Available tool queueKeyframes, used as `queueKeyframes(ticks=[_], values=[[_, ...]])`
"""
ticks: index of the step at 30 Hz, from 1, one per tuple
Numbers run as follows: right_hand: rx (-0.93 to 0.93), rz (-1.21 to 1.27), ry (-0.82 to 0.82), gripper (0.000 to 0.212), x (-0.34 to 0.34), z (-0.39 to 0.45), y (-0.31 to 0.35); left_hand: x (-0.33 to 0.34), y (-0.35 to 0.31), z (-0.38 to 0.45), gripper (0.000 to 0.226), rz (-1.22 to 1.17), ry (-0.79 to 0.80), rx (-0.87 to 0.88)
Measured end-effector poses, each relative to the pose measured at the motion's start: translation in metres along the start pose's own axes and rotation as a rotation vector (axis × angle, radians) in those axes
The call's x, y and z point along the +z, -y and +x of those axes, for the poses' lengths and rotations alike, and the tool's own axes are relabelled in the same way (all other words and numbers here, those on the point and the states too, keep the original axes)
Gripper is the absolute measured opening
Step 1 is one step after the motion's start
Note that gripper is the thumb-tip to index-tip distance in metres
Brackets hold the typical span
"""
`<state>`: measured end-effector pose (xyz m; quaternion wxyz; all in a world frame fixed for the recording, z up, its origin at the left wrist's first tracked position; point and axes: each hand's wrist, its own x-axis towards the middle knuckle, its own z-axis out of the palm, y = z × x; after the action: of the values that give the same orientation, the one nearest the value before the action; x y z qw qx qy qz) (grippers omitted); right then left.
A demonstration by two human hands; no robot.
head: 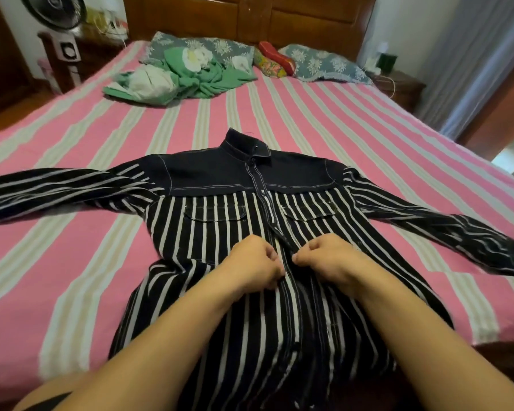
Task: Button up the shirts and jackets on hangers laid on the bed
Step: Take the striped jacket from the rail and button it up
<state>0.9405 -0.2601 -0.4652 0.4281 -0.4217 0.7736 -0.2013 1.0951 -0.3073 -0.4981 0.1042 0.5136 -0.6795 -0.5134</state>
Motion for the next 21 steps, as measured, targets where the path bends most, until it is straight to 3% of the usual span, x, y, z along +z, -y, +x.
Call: queueKeyframes(ticks=[3, 7, 21], values=[[0.017, 0.291, 0.071, 0.02, -0.002, -0.005, -0.007, -0.002, -0.001, -0.001, 0.009, -0.349, 0.074, -0.099], [0.016, 0.364, 0.083, 0.012, 0.006, 0.001, -0.003, -0.002, 0.001, -0.003, 0.014, -0.532, 0.109, -0.148], [0.062, 0.435, 0.069, 0.006, 0.005, 0.008, -0.013, -0.001, 0.0, -0.004, 0.007, -0.541, 0.093, -0.151]])
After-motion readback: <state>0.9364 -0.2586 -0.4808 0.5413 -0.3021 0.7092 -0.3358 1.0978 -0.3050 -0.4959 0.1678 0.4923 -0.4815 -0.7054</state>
